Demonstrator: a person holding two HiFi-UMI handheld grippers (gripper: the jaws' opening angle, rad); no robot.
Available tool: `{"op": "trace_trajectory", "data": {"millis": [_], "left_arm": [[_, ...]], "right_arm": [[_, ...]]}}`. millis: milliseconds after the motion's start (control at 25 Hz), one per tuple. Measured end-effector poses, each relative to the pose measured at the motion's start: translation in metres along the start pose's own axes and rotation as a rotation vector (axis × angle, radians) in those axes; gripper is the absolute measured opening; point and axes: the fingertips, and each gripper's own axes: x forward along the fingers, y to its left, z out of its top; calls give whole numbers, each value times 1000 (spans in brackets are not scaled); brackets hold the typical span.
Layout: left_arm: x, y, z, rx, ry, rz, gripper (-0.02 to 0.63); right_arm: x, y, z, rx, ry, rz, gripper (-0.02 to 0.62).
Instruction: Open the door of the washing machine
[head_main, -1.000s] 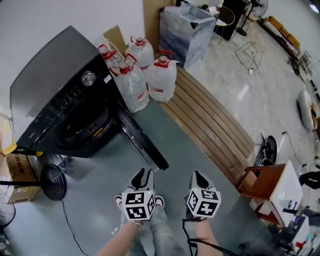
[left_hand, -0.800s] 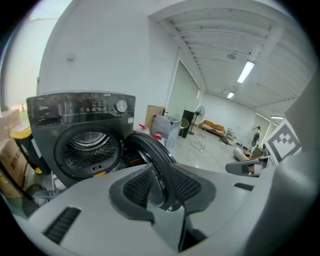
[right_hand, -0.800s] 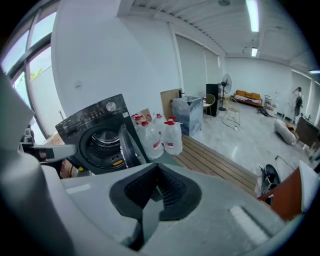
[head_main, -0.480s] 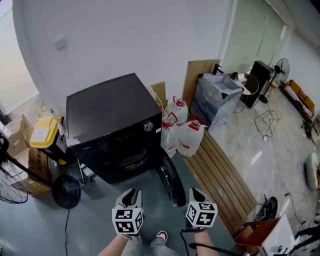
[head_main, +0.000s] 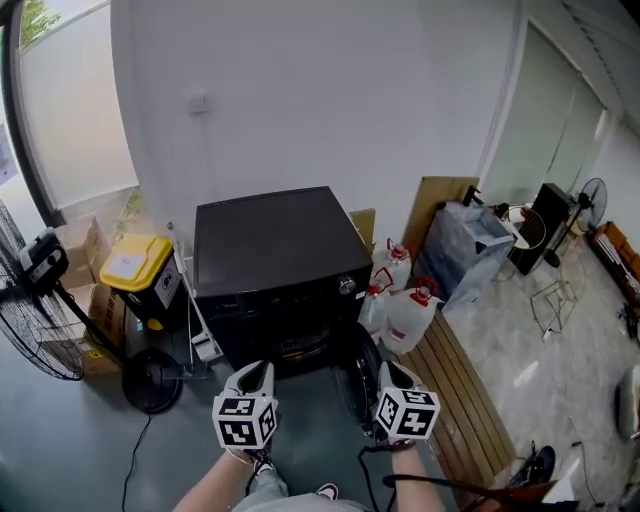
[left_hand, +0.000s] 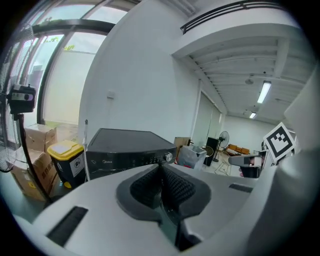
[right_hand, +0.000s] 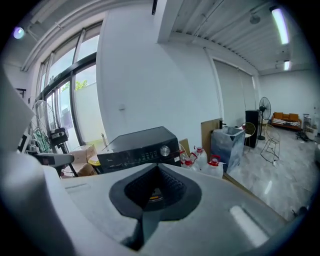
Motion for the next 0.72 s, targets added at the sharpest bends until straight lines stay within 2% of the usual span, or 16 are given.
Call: {"op": "trace_trajectory", "data": {"millis": [200, 320, 720], "left_arm": [[-3, 26, 28, -42, -43, 36, 18], [-3, 37, 40, -40, -62, 51, 15], [4, 64, 27, -54, -47, 76, 9]], "right_arm": [[1, 22, 26, -66, -22, 30, 5], [4, 29, 35, -92, -27, 33, 5], [19, 40, 29, -114, -12, 28, 5]]}}
